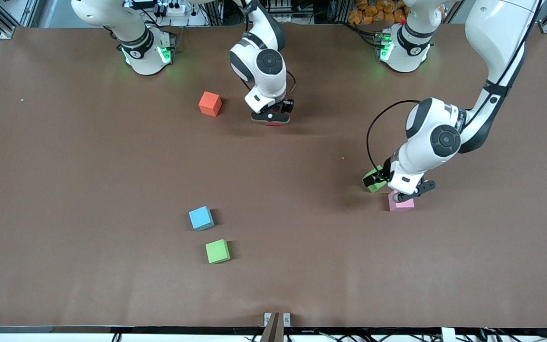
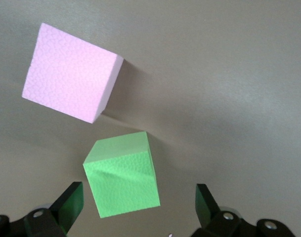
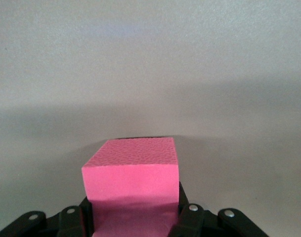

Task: Arrange blocks into number 1
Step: 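Grasp the green cube with the left gripper while the right gripper places red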

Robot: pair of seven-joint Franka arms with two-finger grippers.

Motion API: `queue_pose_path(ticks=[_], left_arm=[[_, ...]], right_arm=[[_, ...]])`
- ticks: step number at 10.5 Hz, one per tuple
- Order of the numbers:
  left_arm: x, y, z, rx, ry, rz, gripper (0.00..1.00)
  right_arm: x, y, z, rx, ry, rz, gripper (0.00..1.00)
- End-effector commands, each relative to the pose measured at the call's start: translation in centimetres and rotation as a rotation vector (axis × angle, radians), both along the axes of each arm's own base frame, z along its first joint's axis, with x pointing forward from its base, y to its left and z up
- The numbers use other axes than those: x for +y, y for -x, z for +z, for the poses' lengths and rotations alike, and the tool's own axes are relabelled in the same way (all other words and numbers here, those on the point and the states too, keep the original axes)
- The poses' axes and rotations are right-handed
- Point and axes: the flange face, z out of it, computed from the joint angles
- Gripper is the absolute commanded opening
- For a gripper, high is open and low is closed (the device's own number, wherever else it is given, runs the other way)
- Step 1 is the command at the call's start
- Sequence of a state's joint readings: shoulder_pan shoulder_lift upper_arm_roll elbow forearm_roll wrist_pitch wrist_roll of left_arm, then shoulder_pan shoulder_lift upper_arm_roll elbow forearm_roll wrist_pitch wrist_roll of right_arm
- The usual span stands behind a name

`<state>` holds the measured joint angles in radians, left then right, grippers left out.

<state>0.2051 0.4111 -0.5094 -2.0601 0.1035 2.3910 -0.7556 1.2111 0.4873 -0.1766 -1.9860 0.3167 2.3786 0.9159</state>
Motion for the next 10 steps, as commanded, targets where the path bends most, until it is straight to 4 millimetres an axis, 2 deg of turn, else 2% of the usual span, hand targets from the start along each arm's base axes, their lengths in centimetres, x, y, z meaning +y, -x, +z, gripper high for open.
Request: queue_pose_path(ticks=[1,2,3,4,6,7,9,10], left_arm=[[-0.3,-0.1,-0.4,0.0,-0.028,-0.025,1.0],[-0.4,0.0,-0.7,0.006,-0.027,-0.027,1.0],[-0.4,0.0,-0.8,0.007,-0.027,-0.029,1.0],[-0.5,0.0,-1.1,0.011,-0.026,-0.029,1.0],[-0.9,0.2,-1.5,0.012,-0.037,-0.052,1.0],[-1.0,0.3,-1.7,0.017,-0.036,-0.054,1.0],[-1.0,0.5,-2.3,0.028,-0.036,-0.058,1.0],[-0.7,0.4,-2.5,0.02,-0.055,-0.077,1.0]], right_arm=[[-0.5,1.0,0.7,-0.001,-0.002,-0.018,0.0],[-0.3,1.5,0.7,0.0,-0.002,-0.009,0.01],[-0.3,1.5,0.7,0.002,0.001,-0.018,0.46],[-0.1,1.8,0.8,0.0,0.004,-0.045,0.99],[0.6,1.5,2.1,-0.007,-0.001,-0.184,1.0],[0.7,1.0,3.1,-0.015,-0.019,-0.19,1.0],[0.3,-1.3,5.4,-0.081,-0.025,-0.163,1.0],[-0.8,-3.3,6.3,-0.103,-0.028,-0.18,1.0]])
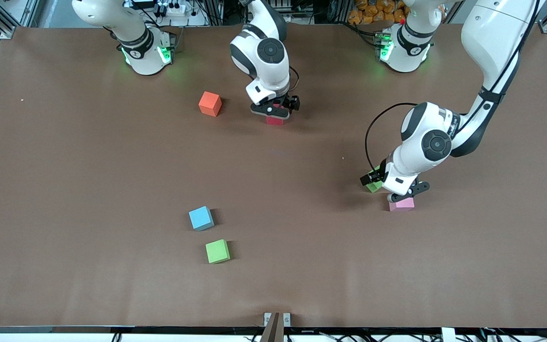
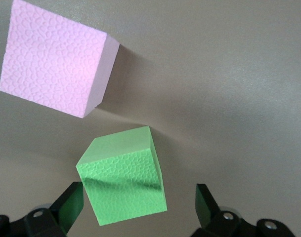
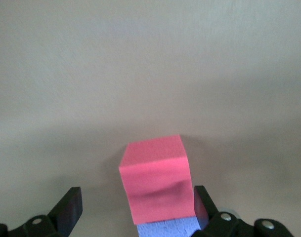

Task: Arrange blocks into number 1
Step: 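Grasp the green cube with the left gripper while the right gripper places red, then lift the green cube with the left gripper while the right gripper grasps cyan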

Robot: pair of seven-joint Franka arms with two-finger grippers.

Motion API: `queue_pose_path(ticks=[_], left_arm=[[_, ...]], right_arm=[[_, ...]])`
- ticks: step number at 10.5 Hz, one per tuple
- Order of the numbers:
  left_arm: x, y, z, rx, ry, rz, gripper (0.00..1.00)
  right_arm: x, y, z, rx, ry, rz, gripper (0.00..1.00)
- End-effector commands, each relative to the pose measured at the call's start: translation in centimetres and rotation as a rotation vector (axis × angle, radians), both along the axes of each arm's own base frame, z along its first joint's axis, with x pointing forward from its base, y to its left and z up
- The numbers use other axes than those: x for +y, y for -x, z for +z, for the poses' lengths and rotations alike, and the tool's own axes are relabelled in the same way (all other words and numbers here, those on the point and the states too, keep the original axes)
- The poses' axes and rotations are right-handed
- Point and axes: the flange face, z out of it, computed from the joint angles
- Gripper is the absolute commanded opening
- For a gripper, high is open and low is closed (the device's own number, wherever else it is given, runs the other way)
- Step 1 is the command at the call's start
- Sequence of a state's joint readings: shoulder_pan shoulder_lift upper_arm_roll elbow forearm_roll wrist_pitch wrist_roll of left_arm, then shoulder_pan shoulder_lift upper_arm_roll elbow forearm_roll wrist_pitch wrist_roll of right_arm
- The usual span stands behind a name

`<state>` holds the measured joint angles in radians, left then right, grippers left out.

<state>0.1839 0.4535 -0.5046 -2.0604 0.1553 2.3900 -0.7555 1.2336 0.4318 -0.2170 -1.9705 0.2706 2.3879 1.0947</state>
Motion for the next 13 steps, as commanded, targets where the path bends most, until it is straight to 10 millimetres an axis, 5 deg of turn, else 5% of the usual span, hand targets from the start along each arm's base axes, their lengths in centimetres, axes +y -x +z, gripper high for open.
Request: queue_pose_path(ticks=[1,6,8,9,10,13], left_arm=[[0.9,-0.2,-0.5,-0.008,-0.051,-0.034,1.0],[1.4,-0.2,-1.3,0.002,-0.05,-0.069,1.0],[1.0,0.1,-2.3,0.01,-0.061,-0.108,0.84],[0.8,0.1,-2.8,0.017,-0.059,-0.113,0.68],[0.6,0.1,-2.7,0.01,-0.065,-0.141,0.06],[-1.6,0.4,-1.6,-0.018,-0.071,-0.215,0.0]], right_arm=[[-2.8,-4.1,2.7,-0.054,-0.001,-0.027,1.0],[-12.9,-15.7,4.6,-0.105,0.024,0.098,1.0],[-16.3,-21.5,6.1,-0.131,0.021,0.182,1.0],[-18.0,-24.2,6.3,-0.131,0.028,0.238,1.0],[-19.1,-26.0,5.9,-0.121,0.026,0.286,1.0],[-22.6,-30.5,4.1,-0.127,0.022,0.482,1.0]])
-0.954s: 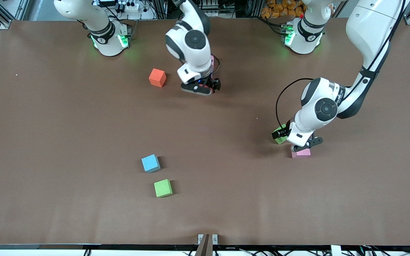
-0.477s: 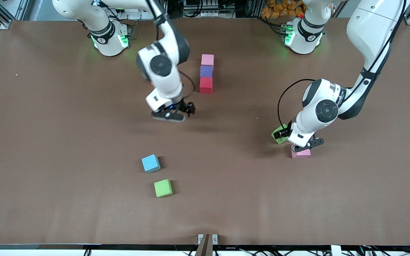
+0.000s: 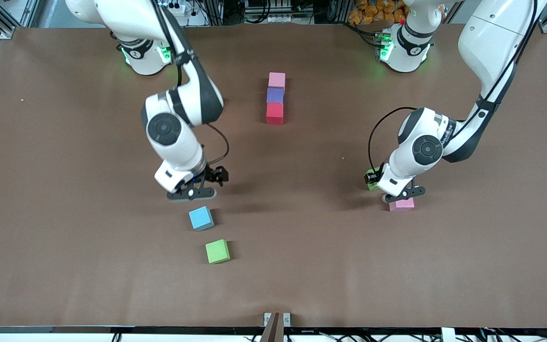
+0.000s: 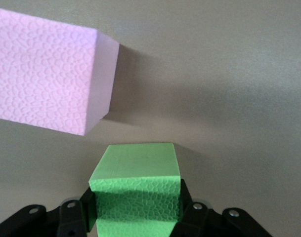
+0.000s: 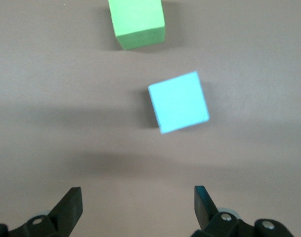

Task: Arrange blocks into number 1
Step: 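Lift the green cube with the left gripper while the right gripper grasps cyan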

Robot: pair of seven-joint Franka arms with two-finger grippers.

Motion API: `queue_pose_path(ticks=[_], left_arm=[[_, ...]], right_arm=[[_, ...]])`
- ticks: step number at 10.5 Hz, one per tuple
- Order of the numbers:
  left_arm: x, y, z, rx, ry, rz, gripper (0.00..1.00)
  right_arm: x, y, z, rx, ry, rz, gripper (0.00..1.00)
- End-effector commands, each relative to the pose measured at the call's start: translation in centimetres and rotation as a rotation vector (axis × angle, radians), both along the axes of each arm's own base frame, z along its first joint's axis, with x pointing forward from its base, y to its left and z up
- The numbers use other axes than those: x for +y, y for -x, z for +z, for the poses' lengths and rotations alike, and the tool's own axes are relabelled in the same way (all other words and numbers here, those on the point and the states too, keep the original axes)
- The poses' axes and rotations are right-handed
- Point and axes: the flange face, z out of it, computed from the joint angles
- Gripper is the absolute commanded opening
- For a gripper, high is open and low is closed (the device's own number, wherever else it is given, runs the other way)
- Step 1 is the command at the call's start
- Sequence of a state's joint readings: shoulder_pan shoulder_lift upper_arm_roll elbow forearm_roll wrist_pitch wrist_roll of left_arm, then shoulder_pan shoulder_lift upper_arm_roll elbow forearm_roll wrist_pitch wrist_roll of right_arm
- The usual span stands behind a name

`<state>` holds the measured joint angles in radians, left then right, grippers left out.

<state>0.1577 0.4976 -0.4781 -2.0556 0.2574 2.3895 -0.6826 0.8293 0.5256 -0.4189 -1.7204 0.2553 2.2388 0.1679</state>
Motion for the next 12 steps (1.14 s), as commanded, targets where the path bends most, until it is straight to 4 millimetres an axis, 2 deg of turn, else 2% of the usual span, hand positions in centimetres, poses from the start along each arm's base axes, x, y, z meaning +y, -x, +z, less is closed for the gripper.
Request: queue_pose_path(ticks=[1,3,4,6,8,10,12], left_arm=[[-4.1,1.0,2.0,-0.038,-0.015,-0.105,0.0],[-11.9,4.8,3.9,-0.033,-0.008,-0.192,0.0],[-15.1,6.7,4.4,-0.04,-0.011,-0.208,0.0],[-20.8,10.0,5.1,-0.031,0.022,-0.228,0.0],[-26.2,12.8,6.1,0.007,0.098,-0.23,0.0],[-29.3,15.1,6.0,0.03,0.127,-0.259,0.0],[-32.0,16.2,4.8,0.034,0.119,-0.253,0.0]], right_arm=[[-0.5,-3.6,-2.1,0.013,-0.027,0.105,1.0],[-1.8,-5.4,-5.0,0.044,-0.067,0.145,1.0],[-2.6,-5.9,-5.8,0.051,-0.071,0.179,1.0],[-2.3,-5.6,-7.4,0.065,-0.062,0.213,1.0],[-2.2,-5.6,-8.0,0.067,-0.053,0.227,1.0],[-2.4,-5.7,-8.8,0.053,-0.046,0.292,1.0],[-3.3,-6.4,-9.4,0.015,-0.045,0.341,1.0]])
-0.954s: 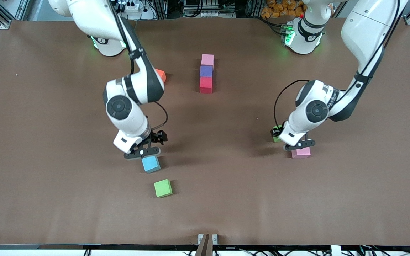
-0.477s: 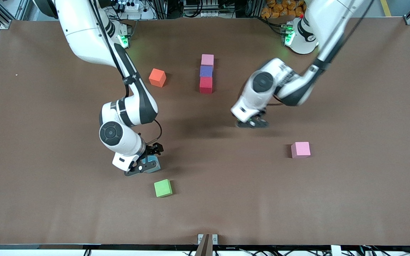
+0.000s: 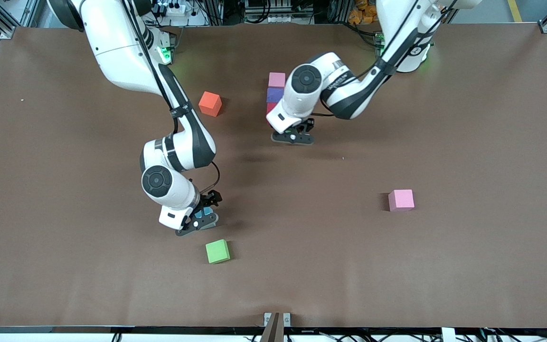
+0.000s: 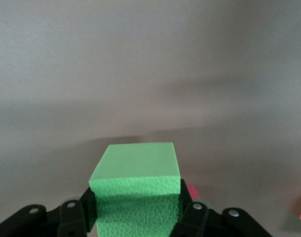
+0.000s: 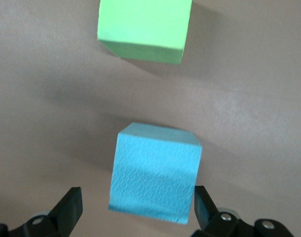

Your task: Arrange blocks into number 1

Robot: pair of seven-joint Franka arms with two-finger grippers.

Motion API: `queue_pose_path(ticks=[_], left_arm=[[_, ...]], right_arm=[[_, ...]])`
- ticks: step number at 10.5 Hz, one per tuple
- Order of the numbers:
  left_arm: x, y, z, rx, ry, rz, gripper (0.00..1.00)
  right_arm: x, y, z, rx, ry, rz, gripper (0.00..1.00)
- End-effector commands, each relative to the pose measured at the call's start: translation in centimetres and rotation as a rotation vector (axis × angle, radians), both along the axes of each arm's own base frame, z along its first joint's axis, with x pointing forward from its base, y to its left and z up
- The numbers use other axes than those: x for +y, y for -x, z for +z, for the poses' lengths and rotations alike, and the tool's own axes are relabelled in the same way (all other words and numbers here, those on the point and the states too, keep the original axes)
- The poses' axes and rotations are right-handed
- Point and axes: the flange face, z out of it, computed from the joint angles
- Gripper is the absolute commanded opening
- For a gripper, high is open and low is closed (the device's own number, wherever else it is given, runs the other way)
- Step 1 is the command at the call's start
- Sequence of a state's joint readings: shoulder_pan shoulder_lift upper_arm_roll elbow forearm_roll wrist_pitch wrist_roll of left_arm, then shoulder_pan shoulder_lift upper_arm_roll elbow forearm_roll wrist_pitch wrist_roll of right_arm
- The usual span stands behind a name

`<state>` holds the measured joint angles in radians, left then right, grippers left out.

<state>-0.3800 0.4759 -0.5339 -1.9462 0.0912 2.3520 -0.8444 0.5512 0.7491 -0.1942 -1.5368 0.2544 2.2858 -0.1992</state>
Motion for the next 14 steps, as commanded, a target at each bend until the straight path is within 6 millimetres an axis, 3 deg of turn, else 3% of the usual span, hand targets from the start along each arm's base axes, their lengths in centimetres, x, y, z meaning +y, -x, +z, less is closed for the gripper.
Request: queue_pose_path(ticks=[1,3,4,5,6,8,10,12,14], left_arm=[[-3.4,0.4,-2.0,0.032,-0.009,0.034,0.0],[-4.3,0.8,-3.5,0.032,-0.025,0.029,0.0],[-4.7,1.2,-3.8,0.034,-0.029,0.031,0.0],[-4.7,1.2,-4.2,0.035,-0.035,0.027,0.0],[-5.0,1.6,-4.3,0.035,-0.036,0.017,0.0],[-5.2,2.1,-4.4,0.034,-0.041,0.014,0.0],[-5.1,2.3,-4.7,0.039,-0.05,0.027,0.0],[-4.8,2.7,-5.3,0.048,-0.062,0.026,0.0],[-4.7,2.8,-5.4,0.049,-0.066,0.02,0.25]], right_arm=[[-1.3,-1.3,-1.2,-0.024,-0.004,0.03,1.0],[-1.3,-1.7,-1.6,-0.055,-0.008,0.024,1.0],[-1.0,-1.6,-1.7,-0.055,-0.007,0.029,0.73],[-0.4,-1.4,-1.5,-0.057,-0.014,0.026,0.25],[0.0,-1.3,-1.0,-0.059,-0.019,0.029,0.0],[0.5,-0.7,0.0,-0.025,-0.022,-0.053,0.0],[3.0,0.9,1.5,0.026,-0.019,-0.121,0.0],[4.2,2.5,3.5,0.094,-0.007,-0.154,0.0],[4.2,4.8,4.7,0.11,-0.007,-0.19,0.0]])
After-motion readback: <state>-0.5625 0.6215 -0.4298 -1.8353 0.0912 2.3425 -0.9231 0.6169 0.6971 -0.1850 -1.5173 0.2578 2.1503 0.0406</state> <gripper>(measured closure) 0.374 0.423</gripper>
